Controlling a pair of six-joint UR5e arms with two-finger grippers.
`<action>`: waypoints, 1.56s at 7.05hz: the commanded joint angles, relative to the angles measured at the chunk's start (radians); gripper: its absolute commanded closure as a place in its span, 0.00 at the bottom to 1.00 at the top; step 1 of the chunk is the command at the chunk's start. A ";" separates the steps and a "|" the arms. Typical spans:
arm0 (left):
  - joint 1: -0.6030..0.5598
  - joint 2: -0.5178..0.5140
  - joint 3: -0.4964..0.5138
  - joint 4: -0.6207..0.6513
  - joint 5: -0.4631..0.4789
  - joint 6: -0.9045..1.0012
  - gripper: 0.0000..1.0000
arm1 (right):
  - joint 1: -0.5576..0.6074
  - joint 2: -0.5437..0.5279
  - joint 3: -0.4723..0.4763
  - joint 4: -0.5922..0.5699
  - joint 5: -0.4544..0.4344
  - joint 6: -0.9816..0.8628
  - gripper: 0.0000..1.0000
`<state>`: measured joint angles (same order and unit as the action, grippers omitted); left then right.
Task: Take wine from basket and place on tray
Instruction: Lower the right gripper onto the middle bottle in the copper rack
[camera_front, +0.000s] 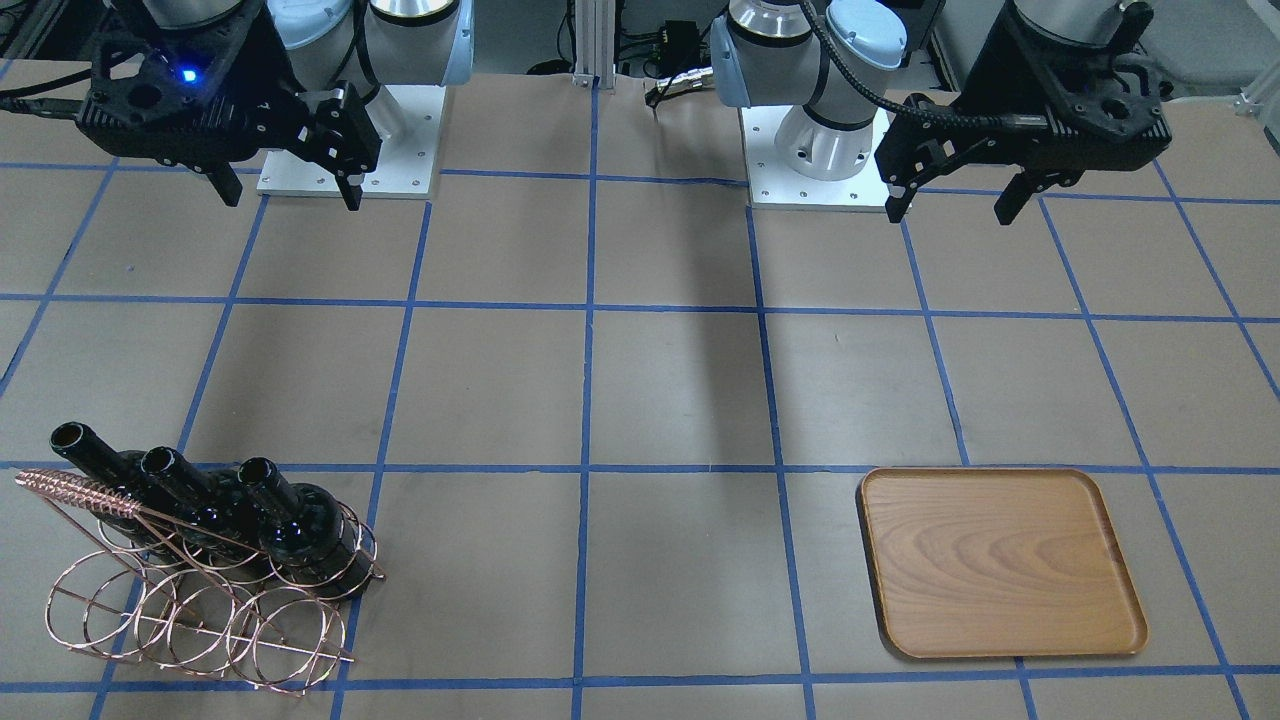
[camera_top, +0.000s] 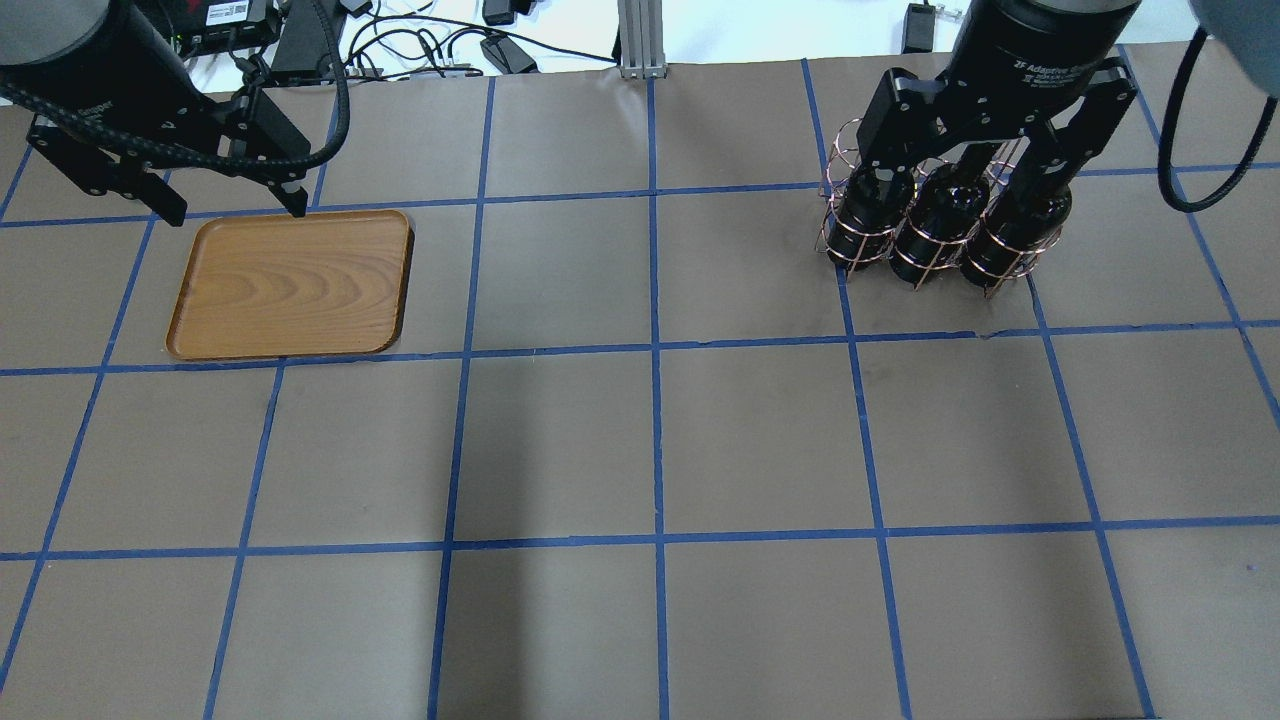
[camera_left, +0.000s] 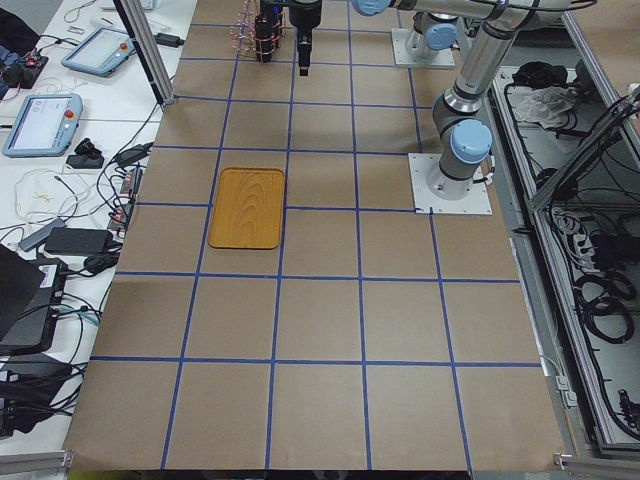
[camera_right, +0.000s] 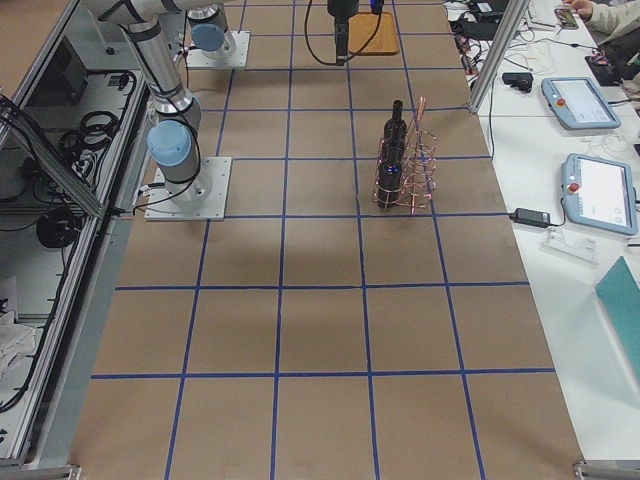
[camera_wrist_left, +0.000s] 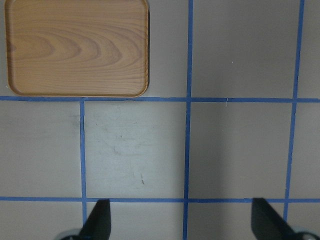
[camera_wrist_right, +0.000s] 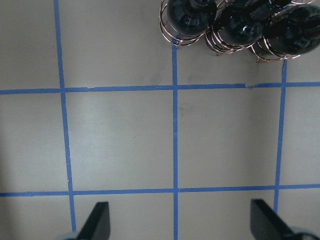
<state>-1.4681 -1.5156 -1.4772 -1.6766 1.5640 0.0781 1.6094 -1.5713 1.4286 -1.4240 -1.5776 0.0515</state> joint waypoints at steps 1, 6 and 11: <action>0.000 0.000 0.000 0.000 0.001 0.000 0.00 | 0.000 0.000 0.004 0.002 -0.011 -0.001 0.00; 0.000 0.000 0.000 0.000 0.001 0.000 0.00 | -0.117 0.113 -0.010 -0.228 -0.013 -0.037 0.00; 0.000 0.000 0.000 0.000 0.001 0.000 0.00 | -0.176 0.266 0.006 -0.338 -0.033 -0.125 0.07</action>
<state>-1.4680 -1.5156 -1.4772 -1.6767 1.5647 0.0783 1.4501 -1.3462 1.4333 -1.7197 -1.6110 -0.0520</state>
